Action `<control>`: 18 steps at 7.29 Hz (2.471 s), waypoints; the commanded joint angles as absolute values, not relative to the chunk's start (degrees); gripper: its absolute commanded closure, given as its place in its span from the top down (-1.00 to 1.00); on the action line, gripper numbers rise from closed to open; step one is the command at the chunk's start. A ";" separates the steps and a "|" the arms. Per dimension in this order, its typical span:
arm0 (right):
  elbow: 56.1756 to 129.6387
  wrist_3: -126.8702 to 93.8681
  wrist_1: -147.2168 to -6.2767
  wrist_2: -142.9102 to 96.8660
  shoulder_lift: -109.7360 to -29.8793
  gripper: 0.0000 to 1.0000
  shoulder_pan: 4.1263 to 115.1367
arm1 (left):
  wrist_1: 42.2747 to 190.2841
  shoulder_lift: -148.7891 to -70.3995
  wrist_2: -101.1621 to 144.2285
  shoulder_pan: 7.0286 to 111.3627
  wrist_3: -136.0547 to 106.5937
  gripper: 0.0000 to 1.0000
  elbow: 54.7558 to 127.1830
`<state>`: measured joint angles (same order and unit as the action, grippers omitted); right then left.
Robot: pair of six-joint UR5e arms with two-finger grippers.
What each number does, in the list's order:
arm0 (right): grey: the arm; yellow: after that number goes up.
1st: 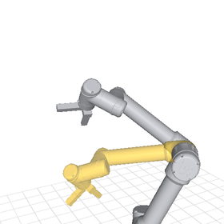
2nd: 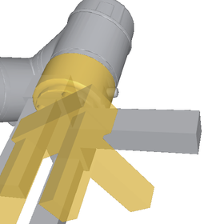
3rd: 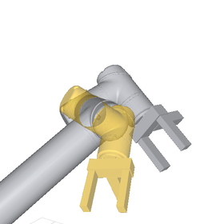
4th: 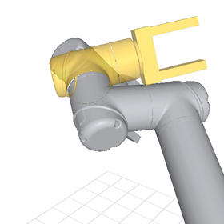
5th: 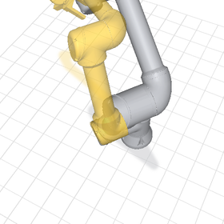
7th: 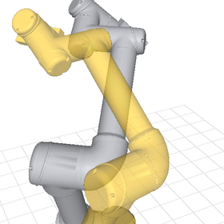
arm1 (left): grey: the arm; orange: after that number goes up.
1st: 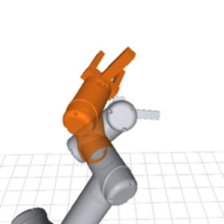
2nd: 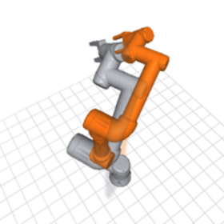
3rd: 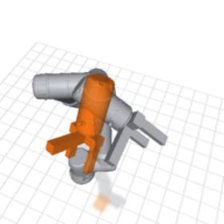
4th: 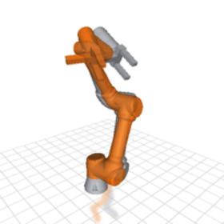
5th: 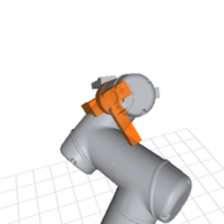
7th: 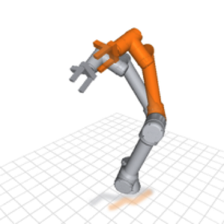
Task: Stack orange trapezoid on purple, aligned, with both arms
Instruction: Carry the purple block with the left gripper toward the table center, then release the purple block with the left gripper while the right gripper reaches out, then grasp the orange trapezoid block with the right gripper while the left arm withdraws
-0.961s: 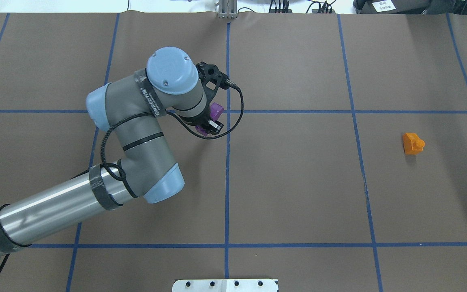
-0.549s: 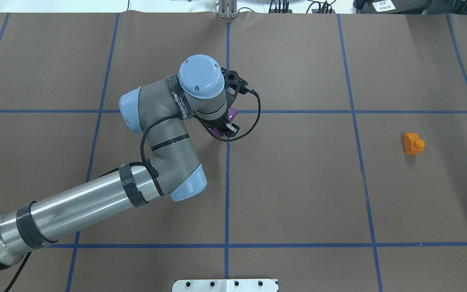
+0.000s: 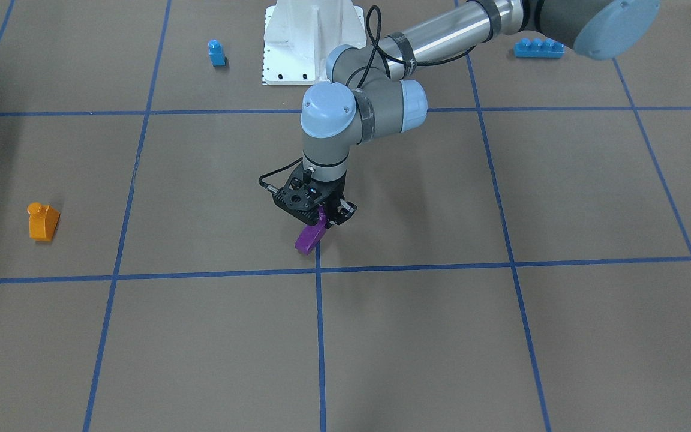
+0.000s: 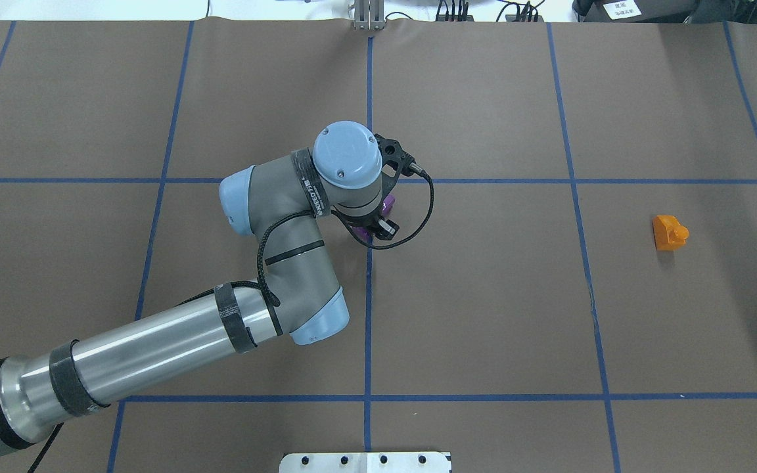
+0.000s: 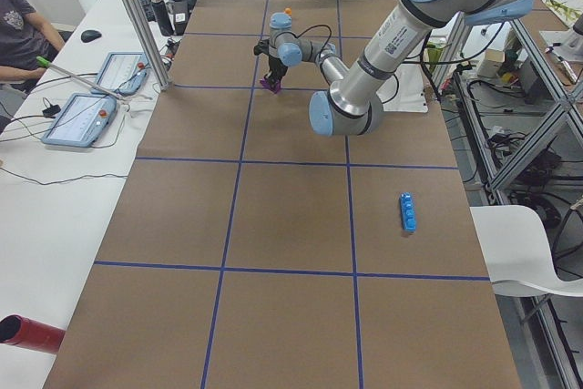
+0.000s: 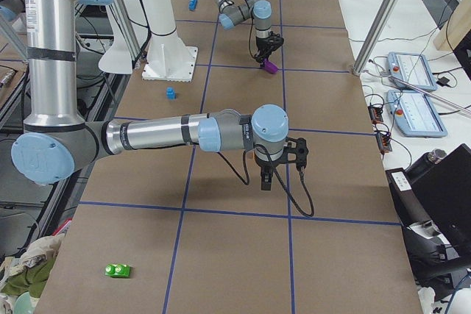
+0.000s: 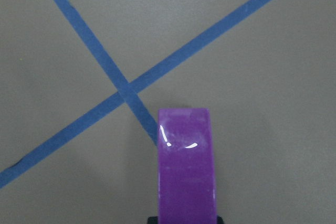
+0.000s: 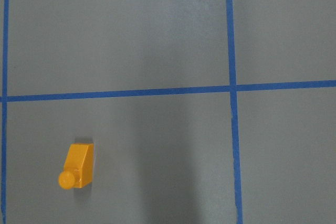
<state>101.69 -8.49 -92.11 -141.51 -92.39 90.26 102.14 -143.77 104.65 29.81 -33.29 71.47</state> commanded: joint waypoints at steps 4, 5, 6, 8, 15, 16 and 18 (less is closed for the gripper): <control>102.04 -10.53 -92.02 -141.50 -91.68 1.00 90.26 | 104.59 -144.40 105.02 32.59 -32.87 1.00 71.80; 103.35 -14.20 -91.93 -141.33 -91.06 1.00 88.70 | 104.07 -144.75 108.25 34.96 -32.87 1.00 72.24; 104.14 -17.37 -89.50 -140.46 -91.05 1.00 85.64 | 103.80 -144.58 113.24 38.29 -32.87 1.00 73.03; 104.24 -36.10 -74.97 -136.43 -91.84 1.00 76.34 | 93.23 -141.44 116.35 42.08 -32.43 1.00 82.99; 100.12 -52.65 -62.31 -121.29 -92.73 1.00 54.50 | 76.90 -124.46 119.36 50.01 -24.61 1.00 106.70; 98.02 -52.47 -62.14 -121.20 -91.07 1.00 54.49 | 76.90 -124.45 119.36 50.01 -24.70 1.00 106.70; 95.11 -52.47 -61.96 -121.29 -89.22 1.00 54.32 | 76.90 -124.45 119.36 50.01 -24.70 1.00 106.70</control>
<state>96.92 -52.51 -62.00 -121.26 -90.26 54.45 76.91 -124.49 119.35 50.00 -24.70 106.67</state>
